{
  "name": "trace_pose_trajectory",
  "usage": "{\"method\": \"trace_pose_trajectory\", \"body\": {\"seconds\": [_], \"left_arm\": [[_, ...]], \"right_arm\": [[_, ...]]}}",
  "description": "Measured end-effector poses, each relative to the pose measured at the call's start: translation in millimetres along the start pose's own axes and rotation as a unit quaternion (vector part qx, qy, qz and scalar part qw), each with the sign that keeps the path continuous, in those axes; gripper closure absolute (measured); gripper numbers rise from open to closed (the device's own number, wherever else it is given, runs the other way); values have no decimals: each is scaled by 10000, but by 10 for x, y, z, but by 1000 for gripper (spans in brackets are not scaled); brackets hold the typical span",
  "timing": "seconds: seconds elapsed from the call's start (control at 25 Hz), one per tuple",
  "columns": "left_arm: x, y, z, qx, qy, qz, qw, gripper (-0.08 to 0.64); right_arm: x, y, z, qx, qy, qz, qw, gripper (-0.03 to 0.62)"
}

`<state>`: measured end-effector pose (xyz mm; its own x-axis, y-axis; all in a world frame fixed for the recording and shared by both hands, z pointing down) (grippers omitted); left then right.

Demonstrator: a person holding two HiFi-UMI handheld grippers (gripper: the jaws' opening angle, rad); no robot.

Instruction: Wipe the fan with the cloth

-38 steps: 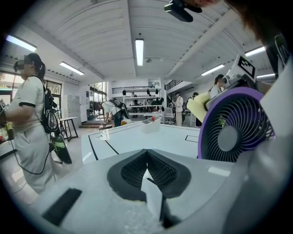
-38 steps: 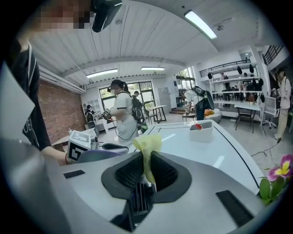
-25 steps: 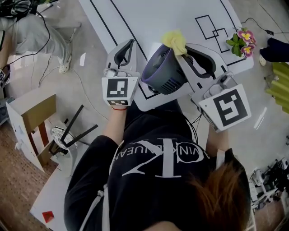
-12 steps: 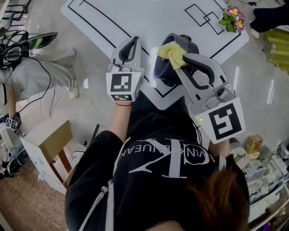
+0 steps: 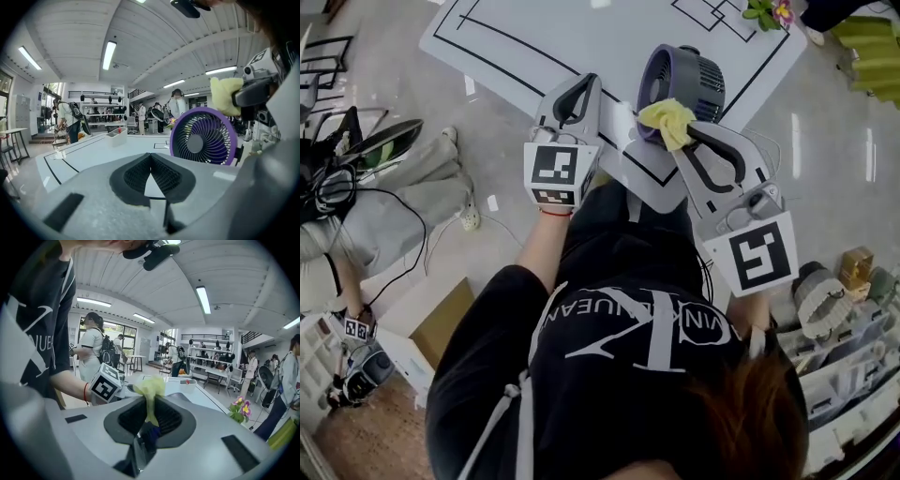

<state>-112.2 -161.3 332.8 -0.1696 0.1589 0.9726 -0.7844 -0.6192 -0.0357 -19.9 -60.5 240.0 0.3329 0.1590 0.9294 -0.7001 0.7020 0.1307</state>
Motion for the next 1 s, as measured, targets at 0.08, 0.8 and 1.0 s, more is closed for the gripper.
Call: {"method": "trace_pose_trajectory", "body": {"seconds": [0.08, 0.8, 1.0], "left_arm": [[-14, -55, -82, 176, -5, 101, 9998, 549], [261, -64, -378, 1093, 179, 302, 9934, 549], [99, -158, 97, 1701, 8, 244, 9851, 442]], "right_arm": [[35, 105, -48, 190, -37, 49, 9998, 545], [420, 468, -109, 1390, -342, 381, 9890, 545], [421, 482, -290, 1991, -628, 878, 9740, 545]]}}
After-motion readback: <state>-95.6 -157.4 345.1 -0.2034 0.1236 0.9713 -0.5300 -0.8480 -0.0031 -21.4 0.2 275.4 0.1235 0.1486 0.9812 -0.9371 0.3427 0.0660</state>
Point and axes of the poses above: the fingertips, and each gripper's own axes: z forward along the fingers, y to its left, x out of its underside, the point moved 1 cm from there along -z, backward along the fingers, and after that the axes turned 3 degrees about -y, right-handed, at the moved point
